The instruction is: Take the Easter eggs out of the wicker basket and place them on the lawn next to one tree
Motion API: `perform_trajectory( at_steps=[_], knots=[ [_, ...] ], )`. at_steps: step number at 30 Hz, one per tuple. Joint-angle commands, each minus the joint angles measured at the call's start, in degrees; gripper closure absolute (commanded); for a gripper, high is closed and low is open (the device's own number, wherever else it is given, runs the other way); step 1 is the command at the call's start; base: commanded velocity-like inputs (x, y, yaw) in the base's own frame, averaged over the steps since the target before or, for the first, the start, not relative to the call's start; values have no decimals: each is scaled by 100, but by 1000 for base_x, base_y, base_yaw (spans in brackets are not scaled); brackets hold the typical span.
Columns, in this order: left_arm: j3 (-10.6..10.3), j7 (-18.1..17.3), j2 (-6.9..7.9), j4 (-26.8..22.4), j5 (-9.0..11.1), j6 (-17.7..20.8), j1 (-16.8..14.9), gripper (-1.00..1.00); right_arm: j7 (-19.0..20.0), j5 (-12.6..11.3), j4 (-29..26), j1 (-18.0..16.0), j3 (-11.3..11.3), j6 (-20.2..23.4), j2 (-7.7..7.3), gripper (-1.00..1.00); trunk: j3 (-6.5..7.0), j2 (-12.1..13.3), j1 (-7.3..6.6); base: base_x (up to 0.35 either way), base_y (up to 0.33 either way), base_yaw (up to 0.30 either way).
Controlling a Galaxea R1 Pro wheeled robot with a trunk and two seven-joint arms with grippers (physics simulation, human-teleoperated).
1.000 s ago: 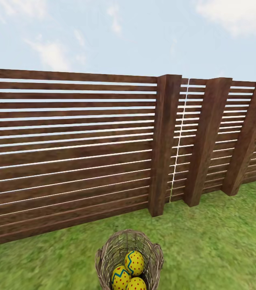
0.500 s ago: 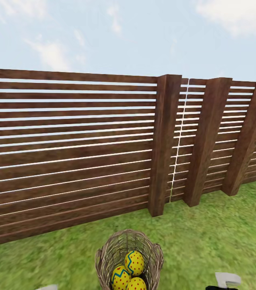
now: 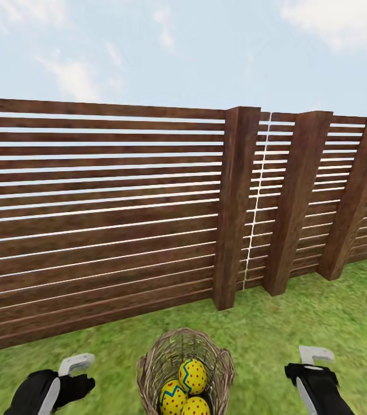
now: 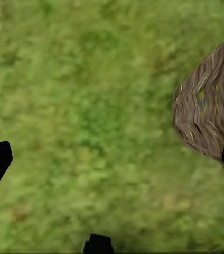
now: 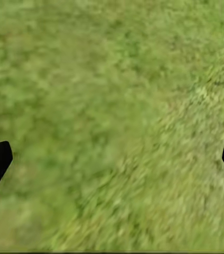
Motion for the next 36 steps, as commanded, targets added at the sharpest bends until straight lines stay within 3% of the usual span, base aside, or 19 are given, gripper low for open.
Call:
perform_trajectory(
  at_steps=[1,6,8,11,14,16,19,24,36],
  knots=[
    [3,30,-4,-22,49,192,-125,-100,6,-139,-22,-88,11,183,5,-100,-7,-3,0,0,0,0],
    [3,30,-11,-69,54,429,-425,-100,211,-573,-47,-511,55,873,32,-100,-7,-3,0,0,0,0],
    [3,27,-15,-133,57,455,-469,-100,244,-635,-52,-627,79,1062,76,-100,-7,-3,0,0,0,0],
    [1,13,-23,-378,67,487,-515,-100,272,-691,-60,-793,197,1358,298,-100,-7,-3,0,0,0,0],
    [-12,-9,-33,-581,76,499,-536,-100,282,-697,-58,-878,502,1552,586,-100,-7,-3,0,0,0,0],
    [-13,-13,-48,-615,77,499,-540,-100,280,-695,-53,-893,693,1586,664,-100,-7,-3,0,0,0,0],
    [-10,-17,-89,-657,77,496,-544,-100,282,-703,-45,-911,1229,1601,764,-100,-7,-3,0,0,0,0],
    [-14,-8,-105,-672,67,493,-543,-100,283,-707,-42,-918,1579,1590,792,-100,-7,-3,0,47,-75,0],
    [-6,5,-110,-676,70,483,-538,-100,294,-718,1,-912,1670,1584,788,-100,-7,-3,0,174,-241,0]
  ],
)
